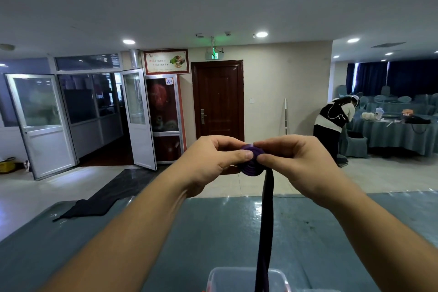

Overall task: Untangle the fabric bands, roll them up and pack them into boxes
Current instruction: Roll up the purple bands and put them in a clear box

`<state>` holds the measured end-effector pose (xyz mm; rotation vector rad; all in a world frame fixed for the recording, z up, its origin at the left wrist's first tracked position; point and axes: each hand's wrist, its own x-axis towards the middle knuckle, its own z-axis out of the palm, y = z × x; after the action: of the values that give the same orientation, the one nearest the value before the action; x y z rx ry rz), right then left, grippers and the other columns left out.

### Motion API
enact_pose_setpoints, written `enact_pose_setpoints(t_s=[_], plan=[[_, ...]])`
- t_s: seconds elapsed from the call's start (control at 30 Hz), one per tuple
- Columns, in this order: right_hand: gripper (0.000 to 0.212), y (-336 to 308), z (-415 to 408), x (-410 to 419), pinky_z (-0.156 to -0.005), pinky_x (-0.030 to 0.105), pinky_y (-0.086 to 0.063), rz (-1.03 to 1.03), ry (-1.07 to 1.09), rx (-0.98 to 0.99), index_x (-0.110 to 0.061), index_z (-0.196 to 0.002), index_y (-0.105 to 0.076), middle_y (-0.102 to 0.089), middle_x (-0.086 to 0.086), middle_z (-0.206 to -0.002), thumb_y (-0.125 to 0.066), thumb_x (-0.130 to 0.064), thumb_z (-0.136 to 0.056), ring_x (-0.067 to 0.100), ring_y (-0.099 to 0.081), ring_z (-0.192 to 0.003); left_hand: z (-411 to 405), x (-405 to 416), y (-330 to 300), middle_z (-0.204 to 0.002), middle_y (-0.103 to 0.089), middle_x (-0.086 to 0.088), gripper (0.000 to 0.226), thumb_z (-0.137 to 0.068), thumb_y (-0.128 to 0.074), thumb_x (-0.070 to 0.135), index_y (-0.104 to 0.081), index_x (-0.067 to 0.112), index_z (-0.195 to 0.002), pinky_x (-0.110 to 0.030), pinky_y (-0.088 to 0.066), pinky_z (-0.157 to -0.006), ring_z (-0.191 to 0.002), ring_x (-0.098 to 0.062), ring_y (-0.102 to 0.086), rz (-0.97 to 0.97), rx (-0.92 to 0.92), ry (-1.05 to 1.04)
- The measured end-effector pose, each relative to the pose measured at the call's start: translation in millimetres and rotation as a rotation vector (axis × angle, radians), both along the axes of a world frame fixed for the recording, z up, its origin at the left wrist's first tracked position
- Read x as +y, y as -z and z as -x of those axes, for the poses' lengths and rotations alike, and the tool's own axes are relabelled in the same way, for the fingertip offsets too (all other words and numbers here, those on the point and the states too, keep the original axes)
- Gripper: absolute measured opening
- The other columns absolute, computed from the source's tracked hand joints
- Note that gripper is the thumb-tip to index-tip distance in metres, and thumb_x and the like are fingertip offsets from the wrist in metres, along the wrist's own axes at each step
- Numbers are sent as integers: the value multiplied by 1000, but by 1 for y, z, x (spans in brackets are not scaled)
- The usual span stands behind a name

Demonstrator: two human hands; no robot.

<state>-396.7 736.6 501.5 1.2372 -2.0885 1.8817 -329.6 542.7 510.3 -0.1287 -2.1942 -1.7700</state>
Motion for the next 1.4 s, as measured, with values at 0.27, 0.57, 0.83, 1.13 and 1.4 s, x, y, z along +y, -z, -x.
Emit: enact_pose_setpoints(t_s=[0.27,0.57,0.83,1.13,1.4], plan=[[27,11,4,-9,-88,29,-62,220,21,-115,-11,-111,-77,-81,3,-96,-75,1,-86,19,-78,-94,8,4,10,-108,-78,-14,20,-94,-72,14,-76,8,-112,-31,-60,-85,-103,-27,-76,-193,56,-22],[23,5,7,-6,-88,30,-62,151,8,-70,-10,-106,-77,-81,4,-94,-77,0,-85,19,-78,-92,6,-3,0,-106,-78,-16,22,-90,-76,13,-76,4,-111,-34,-62,-82,-99,-28,-77,-127,-8,7],[25,0,8,-4,-89,33,-62,89,22,-62,-15,-107,-79,-82,1,-93,-76,-2,-87,23,-78,-92,10,-3,5,-109,-78,-15,22,-92,-75,12,-76,7,-112,-35,-61,-89,-103,-26,-76,-163,-18,30],[28,-1,3,-10,-82,27,-63,322,-19,-147,-6,-112,-75,-81,9,-97,-75,0,-84,22,-78,-92,11,8,7,-106,-78,-18,25,-87,-74,12,-76,2,-110,-32,-62,-82,-98,-26,-76,-378,68,22],[27,-7,9,-2,-87,21,-60,-16,-4,32,-16,-112,-78,-81,-4,-97,-76,-4,-88,11,-77,-94,4,0,0,-104,-79,-10,22,-90,-78,13,-77,10,-111,-33,-62,-86,-99,-23,-77,0,35,-18]])
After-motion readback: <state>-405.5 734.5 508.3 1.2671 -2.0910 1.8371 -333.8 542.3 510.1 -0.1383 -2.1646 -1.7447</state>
